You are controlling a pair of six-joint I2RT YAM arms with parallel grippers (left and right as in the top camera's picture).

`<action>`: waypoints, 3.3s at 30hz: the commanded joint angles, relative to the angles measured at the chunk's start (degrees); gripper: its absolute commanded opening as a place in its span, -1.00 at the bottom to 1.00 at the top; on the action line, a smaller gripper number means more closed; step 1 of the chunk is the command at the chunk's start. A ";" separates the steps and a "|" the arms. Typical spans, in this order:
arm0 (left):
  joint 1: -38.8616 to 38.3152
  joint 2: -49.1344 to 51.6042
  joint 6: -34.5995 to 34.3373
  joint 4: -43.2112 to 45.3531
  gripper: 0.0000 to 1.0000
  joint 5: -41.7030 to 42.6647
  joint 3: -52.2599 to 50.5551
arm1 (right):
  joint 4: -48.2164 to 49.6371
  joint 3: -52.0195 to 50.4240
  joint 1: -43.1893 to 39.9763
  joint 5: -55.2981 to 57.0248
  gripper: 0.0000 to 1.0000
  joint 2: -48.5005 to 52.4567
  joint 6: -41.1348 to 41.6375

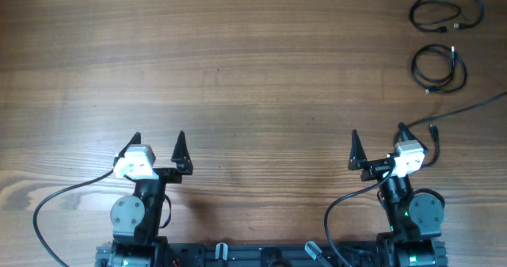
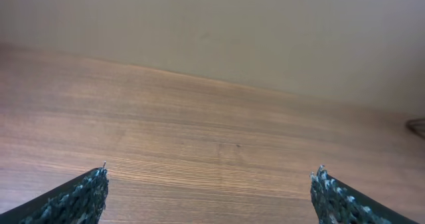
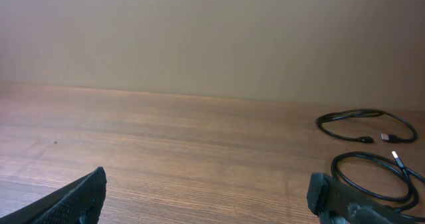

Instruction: Untangle cables

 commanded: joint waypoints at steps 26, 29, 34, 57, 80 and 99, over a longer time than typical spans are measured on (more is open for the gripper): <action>0.20 -0.61 10.10 -0.39 1.00 0.28 -0.24 | 0.17 -0.04 -0.28 0.92 0.99 -0.52 -0.72; 0.20 -0.61 10.10 -0.39 1.00 0.28 -0.24 | 0.17 -0.04 -0.28 0.94 1.00 -0.52 -0.70; 0.20 -0.61 10.10 -0.31 1.00 0.24 -0.24 | 0.17 -0.04 -0.28 0.92 0.99 -0.52 -0.72; 0.20 -0.52 10.08 -0.11 1.00 0.26 -0.22 | 0.17 -0.04 -0.28 0.94 1.00 -0.52 -0.70; 0.20 -0.52 10.08 -0.11 1.00 0.26 -0.22 | 0.17 -0.04 -0.28 0.94 1.00 -0.52 -0.72; 0.20 -0.52 10.08 -0.11 1.00 0.26 -0.22 | 0.17 -0.04 -0.28 0.94 0.99 -0.52 -0.72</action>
